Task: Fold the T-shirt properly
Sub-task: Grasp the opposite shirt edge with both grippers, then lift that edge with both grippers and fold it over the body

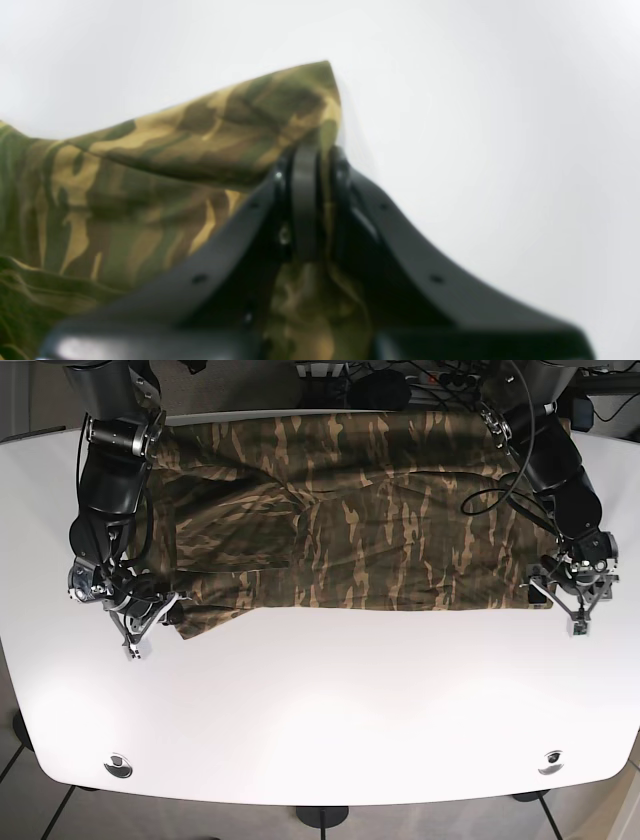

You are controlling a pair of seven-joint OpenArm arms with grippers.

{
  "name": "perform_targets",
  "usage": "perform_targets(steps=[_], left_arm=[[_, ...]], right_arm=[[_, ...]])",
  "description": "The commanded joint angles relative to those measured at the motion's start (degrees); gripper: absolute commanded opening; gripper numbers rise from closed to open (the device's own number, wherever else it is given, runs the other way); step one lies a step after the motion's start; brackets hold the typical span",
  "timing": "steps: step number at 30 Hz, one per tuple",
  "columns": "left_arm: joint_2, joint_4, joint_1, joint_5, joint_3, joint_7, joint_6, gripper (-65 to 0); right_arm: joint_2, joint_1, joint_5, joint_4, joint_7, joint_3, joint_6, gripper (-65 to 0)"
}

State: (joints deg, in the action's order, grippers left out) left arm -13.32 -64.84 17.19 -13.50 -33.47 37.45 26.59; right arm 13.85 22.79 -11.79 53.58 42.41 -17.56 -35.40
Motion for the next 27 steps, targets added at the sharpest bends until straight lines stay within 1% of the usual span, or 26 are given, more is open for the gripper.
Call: perform_targets(steps=[1,3,5,6,7,8,9,10,11,13,14,17,19,20,21,23,27], left_arm=[[-0.88,1.76,1.4,2.9,0.02,-1.01,-0.08,-15.7],[-1.93,3.34,1.05,6.95,0.29,-1.01,0.0,-15.7],[-2.81,4.93,0.96,9.15,0.38,-1.01,0.0,-15.8],[-2.81,5.54,0.96,9.41,0.38,-1.01,0.0,-16.0],[-2.81,5.72,0.96,9.5,0.38,-1.01,0.0,-17.5],[-2.72,5.63,0.96,9.5,0.38,-1.01,0.0,-20.7],[-2.72,5.63,0.96,9.58,0.38,-1.01,0.0,-25.1],[-2.63,5.63,1.05,9.58,0.29,-1.01,0.0,-34.0],[-2.63,5.63,1.23,9.58,0.29,-1.01,0.0,-45.7],[-2.63,5.72,1.32,9.58,0.29,-1.1,0.0,-61.2],[-2.63,5.63,1.32,9.58,0.29,-1.1,0.0,-65.0],[-2.55,3.78,1.23,10.02,-0.06,-2.07,0.09,-65.0],[-1.93,-1.14,-0.53,13.36,0.02,-2.86,0.09,-65.0],[-1.93,-4.13,-2.11,15.91,0.02,-2.86,0.09,-65.0],[-1.93,-6.15,-2.82,17.67,0.11,-2.86,0.09,-65.0],[-1.93,-9.75,-4.31,20.66,0.11,-2.77,0.09,-65.0],[-1.93,-17.05,-8.36,26.29,0.02,-2.77,0.09,-65.0]], right_arm=[[0.62,1.26,0.23,0.7,0.18,-0.06,0.01,-62.8],[0.62,1.26,-0.03,0.7,0.18,-0.06,0.01,-62.8],[0.62,1.26,-0.03,0.7,0.18,-0.06,0.01,-62.8],[0.62,1.26,-0.03,0.7,0.18,-0.15,0.01,-62.8],[0.62,1.26,-0.03,0.79,0.18,-0.15,0.01,-62.8],[0.62,1.26,-0.03,0.79,0.18,-0.15,0.01,-62.8],[0.62,1.26,-0.03,0.79,0.18,-0.15,0.01,-62.8],[0.62,1.26,-0.03,0.79,0.18,-0.24,0.01,-62.8],[0.62,1.26,-0.03,0.79,0.18,-0.24,0.01,-62.8],[0.62,1.26,-0.03,0.79,0.18,-0.24,-0.16,-62.8],[0.62,1.26,-0.03,0.79,0.18,-0.24,-0.16,-62.8],[0.53,1.17,-0.12,2.02,0.09,-0.33,-0.08,-62.9],[0.53,0.2,-0.12,4.92,0.09,-0.33,-0.08,-62.9],[0.26,-0.5,-0.12,7.74,0.09,-0.33,-0.08,-63.1],[-0.44,-0.94,-0.12,9.67,0.18,-0.42,0.01,-63.1],[-0.88,-1.91,-0.12,13.71,0.53,-0.42,0.01,-63.1],[-1.14,-4.46,-0.12,22.59,3.96,-0.86,0.01,-63.1]])
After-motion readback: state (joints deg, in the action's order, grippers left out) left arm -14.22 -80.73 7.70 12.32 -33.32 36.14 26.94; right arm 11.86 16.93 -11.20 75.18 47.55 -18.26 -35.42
